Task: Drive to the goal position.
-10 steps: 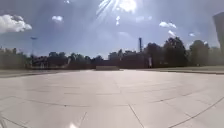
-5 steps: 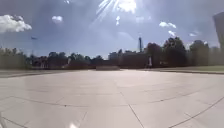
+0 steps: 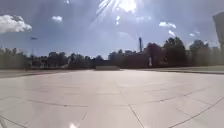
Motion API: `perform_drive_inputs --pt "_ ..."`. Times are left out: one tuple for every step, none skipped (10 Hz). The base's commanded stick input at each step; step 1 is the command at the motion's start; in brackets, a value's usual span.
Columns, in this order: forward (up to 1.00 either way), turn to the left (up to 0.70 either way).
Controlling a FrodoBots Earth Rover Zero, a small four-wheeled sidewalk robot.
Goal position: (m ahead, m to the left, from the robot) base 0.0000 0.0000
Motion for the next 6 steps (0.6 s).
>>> perform_drive_inputs --pt "0.04 0.0" --pt "0.05 0.0" --pt "0.05 0.0" --pt "0.04 0.0" --pt "0.05 0.0" --pt "0.04 0.0"
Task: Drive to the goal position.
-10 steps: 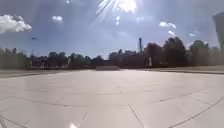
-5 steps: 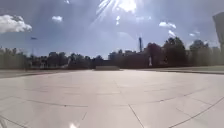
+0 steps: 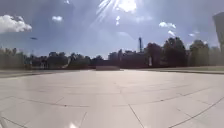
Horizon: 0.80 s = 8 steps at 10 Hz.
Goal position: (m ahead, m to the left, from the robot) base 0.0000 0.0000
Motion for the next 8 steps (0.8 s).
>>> perform_drive_inputs --pt "0.05 0.0" --pt "0.05 0.0" --pt "0.05 0.0" --pt "0.05 0.0" --pt "0.05 0.0" --pt "0.05 0.0" --pt "0.04 0.0" --pt "0.04 0.0"
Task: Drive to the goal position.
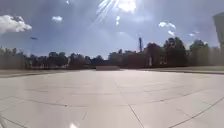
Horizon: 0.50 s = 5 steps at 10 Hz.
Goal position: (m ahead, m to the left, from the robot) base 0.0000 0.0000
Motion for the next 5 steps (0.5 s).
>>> perform_drive_inputs --pt "0.04 0.0" --pt "0.04 0.0" --pt "0.04 0.0" --pt "0.04 0.0" --pt "0.04 0.0"
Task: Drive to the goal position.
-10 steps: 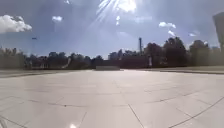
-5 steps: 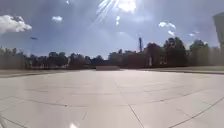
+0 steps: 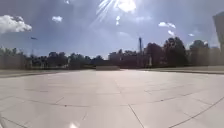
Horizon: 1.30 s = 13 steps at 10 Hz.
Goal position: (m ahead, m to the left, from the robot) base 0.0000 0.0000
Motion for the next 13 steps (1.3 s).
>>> perform_drive_inputs --pt "0.05 0.0" --pt "0.05 0.0" --pt "0.05 0.0" --pt "0.05 0.0" --pt "0.05 0.0" --pt "0.05 0.0" --pt "0.05 0.0" --pt "0.05 0.0" --pt "0.04 0.0" --pt "0.04 0.0" --pt "0.04 0.0" --pt "0.04 0.0" --pt "0.05 0.0"
